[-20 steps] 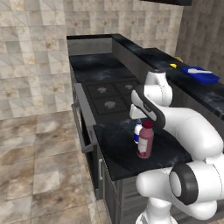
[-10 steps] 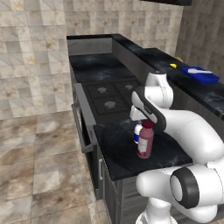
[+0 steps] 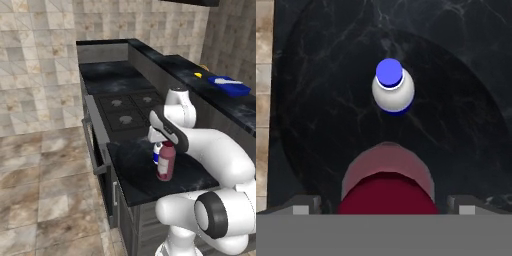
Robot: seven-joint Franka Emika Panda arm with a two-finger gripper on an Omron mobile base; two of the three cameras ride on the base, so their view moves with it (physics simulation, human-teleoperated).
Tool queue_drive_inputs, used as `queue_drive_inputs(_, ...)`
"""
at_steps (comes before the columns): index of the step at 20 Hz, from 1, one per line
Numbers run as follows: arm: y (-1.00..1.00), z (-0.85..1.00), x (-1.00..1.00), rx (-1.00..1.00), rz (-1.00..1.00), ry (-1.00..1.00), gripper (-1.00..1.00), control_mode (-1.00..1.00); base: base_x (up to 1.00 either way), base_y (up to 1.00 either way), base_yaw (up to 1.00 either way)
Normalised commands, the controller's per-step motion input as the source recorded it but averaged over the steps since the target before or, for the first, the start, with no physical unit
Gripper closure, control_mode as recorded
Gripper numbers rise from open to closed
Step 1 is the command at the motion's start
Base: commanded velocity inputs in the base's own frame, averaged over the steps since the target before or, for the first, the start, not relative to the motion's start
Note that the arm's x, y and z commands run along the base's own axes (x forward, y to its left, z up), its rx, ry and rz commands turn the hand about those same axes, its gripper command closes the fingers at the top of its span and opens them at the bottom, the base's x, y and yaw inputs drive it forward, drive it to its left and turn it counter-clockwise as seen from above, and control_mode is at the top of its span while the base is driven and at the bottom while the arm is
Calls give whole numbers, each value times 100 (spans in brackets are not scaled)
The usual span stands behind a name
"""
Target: Place the drinks on the dining counter in a tight cluster.
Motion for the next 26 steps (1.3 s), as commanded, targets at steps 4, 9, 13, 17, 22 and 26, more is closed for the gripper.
queue_drive_inputs(4, 0, -30, 0, 0, 0, 0, -100, -100, 0, 0, 0)
queue_drive_inputs(9, 0, -16, 0, 0, 0, 0, -100, -100, 0, 0, 0)
queue_drive_inputs(13, 0, 0, 0, 0, 0, 0, -100, -100, 0, 0, 0)
queue_drive_inputs(17, 0, 0, 0, 0, 0, 0, 100, -100, 0, 0, 0)
queue_drive_inputs(22, 0, 0, 0, 0, 0, 0, 100, -100, 0, 0, 0)
queue_drive_inputs(26, 0, 0, 0, 0, 0, 0, 100, -100, 0, 0, 0)
